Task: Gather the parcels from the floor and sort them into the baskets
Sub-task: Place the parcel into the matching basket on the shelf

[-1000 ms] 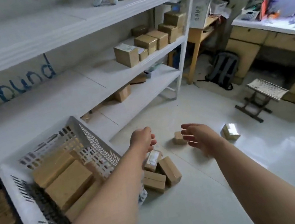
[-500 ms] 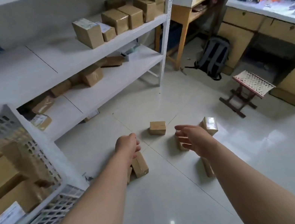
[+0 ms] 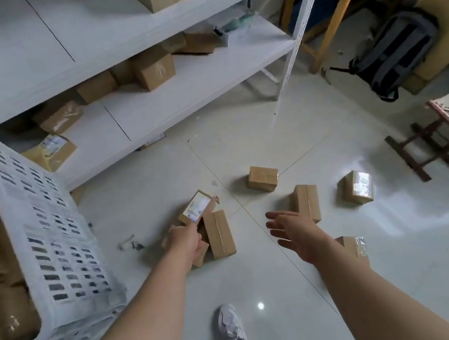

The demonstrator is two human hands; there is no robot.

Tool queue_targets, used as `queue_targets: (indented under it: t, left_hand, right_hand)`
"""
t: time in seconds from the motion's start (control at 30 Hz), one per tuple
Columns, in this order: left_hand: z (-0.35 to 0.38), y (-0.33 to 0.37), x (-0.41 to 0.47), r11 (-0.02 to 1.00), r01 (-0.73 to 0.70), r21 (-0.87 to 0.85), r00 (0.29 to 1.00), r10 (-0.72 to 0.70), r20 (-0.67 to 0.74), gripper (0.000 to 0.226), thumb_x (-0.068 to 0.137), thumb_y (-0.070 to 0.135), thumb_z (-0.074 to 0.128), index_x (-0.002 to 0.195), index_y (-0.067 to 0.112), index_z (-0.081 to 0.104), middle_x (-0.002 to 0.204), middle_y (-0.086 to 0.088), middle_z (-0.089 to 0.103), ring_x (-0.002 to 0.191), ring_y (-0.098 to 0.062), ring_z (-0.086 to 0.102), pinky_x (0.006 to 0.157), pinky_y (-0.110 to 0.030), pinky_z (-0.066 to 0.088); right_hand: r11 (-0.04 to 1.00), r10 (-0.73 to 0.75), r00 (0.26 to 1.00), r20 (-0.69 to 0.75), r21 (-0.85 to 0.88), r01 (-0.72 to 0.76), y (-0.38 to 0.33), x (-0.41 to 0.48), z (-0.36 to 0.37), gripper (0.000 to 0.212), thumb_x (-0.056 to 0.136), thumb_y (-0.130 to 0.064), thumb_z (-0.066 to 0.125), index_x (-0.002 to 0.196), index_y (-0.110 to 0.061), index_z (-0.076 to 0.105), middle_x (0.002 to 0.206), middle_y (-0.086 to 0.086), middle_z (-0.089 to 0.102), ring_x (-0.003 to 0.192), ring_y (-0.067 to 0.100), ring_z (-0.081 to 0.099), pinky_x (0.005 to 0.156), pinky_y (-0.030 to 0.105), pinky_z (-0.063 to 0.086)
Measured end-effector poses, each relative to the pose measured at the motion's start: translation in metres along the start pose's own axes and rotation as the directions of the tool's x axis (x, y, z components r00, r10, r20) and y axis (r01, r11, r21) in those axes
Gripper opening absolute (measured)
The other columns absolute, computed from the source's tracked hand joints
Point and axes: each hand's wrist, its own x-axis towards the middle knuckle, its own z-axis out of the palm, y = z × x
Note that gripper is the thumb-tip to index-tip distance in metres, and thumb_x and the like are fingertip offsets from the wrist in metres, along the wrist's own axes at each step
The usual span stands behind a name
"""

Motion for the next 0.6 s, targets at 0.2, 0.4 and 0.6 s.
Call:
queue_targets:
  t: [0.2, 0.4, 0.6]
  left_hand:
    - [0.040, -0.032, 0.099, 0.994, 0.105, 0.019, 0.994, -0.104, -0.042, 0.017, 0.096, 0.020, 0.044, 0.086, 0.011, 0.054, 0.094, -0.011, 0.062, 0.090, -0.029, 0.062, 0.080, -0.036, 0.050]
    - [0.083, -0.099, 0.226, 0.991, 0.134, -0.005, 0.989, -0.134, -0.067, 0.010, 0.095, 0.017, 0.041, 0.099, 0.012, 0.049, 0.107, -0.015, 0.060, 0.106, -0.033, 0.059, 0.088, -0.038, 0.047]
    - [0.120, -0.174, 0.352, 0.983, 0.170, -0.064, 0.981, -0.174, -0.080, 0.022, 0.093, 0.016, 0.046, 0.109, 0.004, 0.055, 0.099, -0.014, 0.063, 0.087, -0.030, 0.060, 0.075, -0.033, 0.049]
  right_hand:
    - [0.999, 0.053, 0.999, 0.007, -0.007, -0.053, 0.021, 0.110, 0.012, 0.030, 0.098, -0.010, 0.041, 0.114, -0.018, 0.065, 0.109, 0.004, 0.067, 0.107, 0.021, 0.060, 0.104, 0.040, 0.043]
    - [0.994, 0.068, 0.997, 0.048, -0.087, -0.064, 0.080, 0.245, 0.042, 0.036, 0.095, -0.007, 0.040, 0.121, -0.015, 0.065, 0.112, 0.007, 0.067, 0.112, 0.026, 0.060, 0.099, 0.037, 0.046]
    - [0.983, 0.088, 0.993, 0.075, -0.171, -0.074, 0.152, 0.376, 0.067, 0.045, 0.093, -0.002, 0.034, 0.127, -0.014, 0.061, 0.117, 0.006, 0.064, 0.116, 0.020, 0.056, 0.104, 0.035, 0.042]
